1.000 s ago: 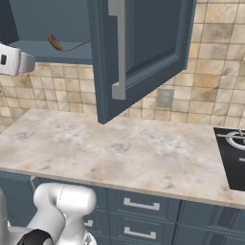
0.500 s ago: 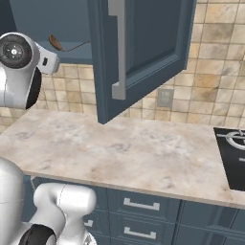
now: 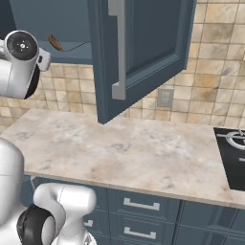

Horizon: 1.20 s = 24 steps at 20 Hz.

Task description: Open the cabinet and move the ladle to the pot. Then close the cabinet.

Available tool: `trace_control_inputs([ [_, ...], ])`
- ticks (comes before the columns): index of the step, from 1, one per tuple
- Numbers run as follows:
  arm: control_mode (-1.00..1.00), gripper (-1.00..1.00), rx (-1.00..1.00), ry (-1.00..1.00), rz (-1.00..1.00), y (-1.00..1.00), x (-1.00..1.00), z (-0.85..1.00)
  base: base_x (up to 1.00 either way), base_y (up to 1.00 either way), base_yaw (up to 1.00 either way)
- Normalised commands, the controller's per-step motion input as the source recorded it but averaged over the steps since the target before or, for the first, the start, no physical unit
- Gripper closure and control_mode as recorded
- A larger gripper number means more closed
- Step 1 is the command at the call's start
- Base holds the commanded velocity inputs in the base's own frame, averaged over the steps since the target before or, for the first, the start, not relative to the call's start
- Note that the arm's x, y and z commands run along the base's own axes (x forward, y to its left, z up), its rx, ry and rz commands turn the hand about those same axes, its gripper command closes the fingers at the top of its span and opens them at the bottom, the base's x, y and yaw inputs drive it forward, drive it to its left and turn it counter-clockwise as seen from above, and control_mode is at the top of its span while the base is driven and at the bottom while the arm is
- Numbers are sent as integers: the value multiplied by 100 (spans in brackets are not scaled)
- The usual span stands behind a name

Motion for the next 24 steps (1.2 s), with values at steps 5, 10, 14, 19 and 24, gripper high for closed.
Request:
trace_control_inputs([
  [5, -100, -100, 0, 12, 15, 37, 41, 0, 0, 0, 0],
  [10, -100, -100, 0, 4, 18, 44, -6, 0, 0, 0, 0],
  [14, -100, -100, 0, 0, 19, 41, -26, 1, 0, 0, 0],
  [19, -100, -100, 0, 0, 17, 36, -40, 8, 0, 0, 0],
  [24, -100, -100, 0, -2, 13, 25, -24, 11, 0, 0, 0],
])
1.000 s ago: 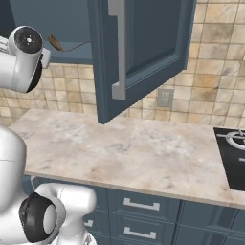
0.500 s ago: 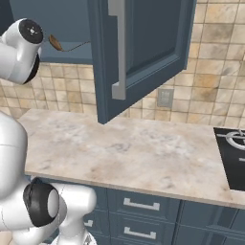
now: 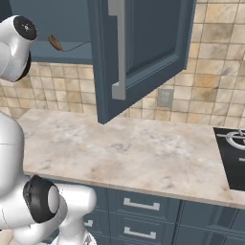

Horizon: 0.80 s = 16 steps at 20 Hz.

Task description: Open the cabinet and move the ladle to the pot. Then close the cabinet.

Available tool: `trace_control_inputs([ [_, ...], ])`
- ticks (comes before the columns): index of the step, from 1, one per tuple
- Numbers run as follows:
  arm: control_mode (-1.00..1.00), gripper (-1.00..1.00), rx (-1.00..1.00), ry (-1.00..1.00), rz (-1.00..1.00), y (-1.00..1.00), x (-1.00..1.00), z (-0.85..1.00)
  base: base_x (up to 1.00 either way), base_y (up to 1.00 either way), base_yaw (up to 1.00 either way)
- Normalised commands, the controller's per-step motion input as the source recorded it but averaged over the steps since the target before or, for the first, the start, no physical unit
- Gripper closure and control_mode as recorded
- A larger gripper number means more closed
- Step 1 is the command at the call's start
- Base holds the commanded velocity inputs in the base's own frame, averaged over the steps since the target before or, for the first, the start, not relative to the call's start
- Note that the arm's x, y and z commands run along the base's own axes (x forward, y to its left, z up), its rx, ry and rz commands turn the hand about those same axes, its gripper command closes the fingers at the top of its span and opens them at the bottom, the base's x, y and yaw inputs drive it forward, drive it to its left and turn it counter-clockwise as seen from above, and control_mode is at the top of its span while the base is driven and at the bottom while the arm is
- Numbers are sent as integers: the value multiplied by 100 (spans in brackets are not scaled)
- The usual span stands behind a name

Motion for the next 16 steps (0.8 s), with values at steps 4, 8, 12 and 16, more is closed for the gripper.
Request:
trace_control_inputs([
  [4, -100, -100, -4, -10, -8, -24, 18, 19, 0, 0, 0],
  [8, -100, -100, -14, -7, -41, -87, 53, 0, 0, 0, 0],
  [12, -100, -100, -10, 0, -49, -98, 38, 0, 0, 0, 0],
  [16, -100, -100, 0, 3, -44, -88, 32, 0, 0, 0, 0],
])
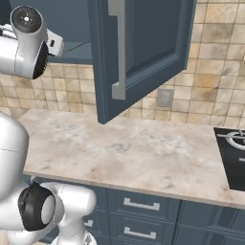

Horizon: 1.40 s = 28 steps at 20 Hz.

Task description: Open the cabinet and move the ladle to the pot. Then close the cabinet.

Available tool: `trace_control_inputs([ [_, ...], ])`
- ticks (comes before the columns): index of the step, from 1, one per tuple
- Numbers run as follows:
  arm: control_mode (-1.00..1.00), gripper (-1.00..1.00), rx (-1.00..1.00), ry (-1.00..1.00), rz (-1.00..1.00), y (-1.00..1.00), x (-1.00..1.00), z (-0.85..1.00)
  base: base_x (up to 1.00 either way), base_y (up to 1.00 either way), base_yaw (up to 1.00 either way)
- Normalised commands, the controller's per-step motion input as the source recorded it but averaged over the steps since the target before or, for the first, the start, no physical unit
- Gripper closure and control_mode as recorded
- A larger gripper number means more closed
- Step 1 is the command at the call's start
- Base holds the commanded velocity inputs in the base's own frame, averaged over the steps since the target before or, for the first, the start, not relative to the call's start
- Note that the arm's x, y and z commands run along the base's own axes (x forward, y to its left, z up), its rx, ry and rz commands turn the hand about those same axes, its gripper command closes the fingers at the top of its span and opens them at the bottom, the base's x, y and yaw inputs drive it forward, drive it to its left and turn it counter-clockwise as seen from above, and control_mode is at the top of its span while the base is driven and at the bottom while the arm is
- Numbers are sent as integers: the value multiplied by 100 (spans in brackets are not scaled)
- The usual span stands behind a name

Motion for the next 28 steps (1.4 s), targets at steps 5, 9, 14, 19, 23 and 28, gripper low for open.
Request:
trace_control_inputs([
  [5, -100, -100, 1, 9, -34, -69, 45, -1, 0, 0, 0],
  [9, -100, -100, 0, 4, -21, -63, 46, -1, 0, 0, 0],
  [14, -100, -100, -12, 0, -4, -54, 36, 0, 0, 0, 0],
  [19, -100, -100, -17, 0, 5, -41, 14, -1, 0, 0, 0],
  [23, -100, -100, -12, 0, 6, -25, 23, -5, 0, 0, 0],
  [28, -100, -100, -11, 0, 8, -4, 22, -21, 0, 0, 0],
])
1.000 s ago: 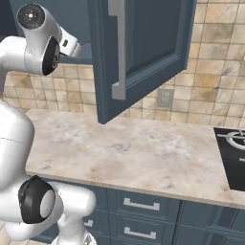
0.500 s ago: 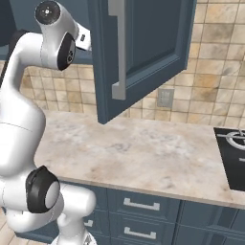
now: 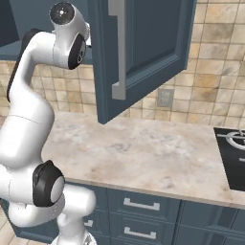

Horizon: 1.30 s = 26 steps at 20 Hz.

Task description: Open the cabinet and move the ladle to the pot. Then close the cabinet.

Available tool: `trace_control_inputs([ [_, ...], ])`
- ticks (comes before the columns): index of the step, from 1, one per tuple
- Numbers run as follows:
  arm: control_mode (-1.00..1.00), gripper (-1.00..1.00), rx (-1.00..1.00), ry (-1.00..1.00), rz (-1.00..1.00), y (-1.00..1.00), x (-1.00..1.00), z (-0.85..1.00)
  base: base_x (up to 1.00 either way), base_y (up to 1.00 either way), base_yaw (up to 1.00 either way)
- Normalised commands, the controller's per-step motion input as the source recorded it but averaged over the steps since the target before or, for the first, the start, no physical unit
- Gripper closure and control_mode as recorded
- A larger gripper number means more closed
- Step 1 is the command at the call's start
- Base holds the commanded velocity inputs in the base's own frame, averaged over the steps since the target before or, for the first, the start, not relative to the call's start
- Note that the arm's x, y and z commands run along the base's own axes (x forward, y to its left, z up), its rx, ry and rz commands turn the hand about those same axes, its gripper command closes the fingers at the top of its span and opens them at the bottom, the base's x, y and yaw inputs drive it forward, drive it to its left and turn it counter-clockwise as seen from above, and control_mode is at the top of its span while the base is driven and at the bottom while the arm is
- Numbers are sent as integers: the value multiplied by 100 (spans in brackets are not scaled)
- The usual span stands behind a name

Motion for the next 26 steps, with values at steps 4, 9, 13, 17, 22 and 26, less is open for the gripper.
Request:
trace_control_inputs([
  [4, -100, -100, -2, 0, 2, 1, 33, -29, 0, 0, 0],
  [9, -100, -100, 0, -8, 0, 11, 52, -16, 0, 0, 0],
  [13, -100, -100, 0, -11, 0, 12, 56, 0, 0, 0, 0],
  [17, -100, -100, 0, -2, 0, 0, 50, 0, 0, 0, 0],
  [22, -100, -100, 0, 0, 0, -1, 39, 0, 0, 0, 0],
  [26, -100, -100, 0, 2, 0, -2, 37, 0, 0, 0, 0],
])
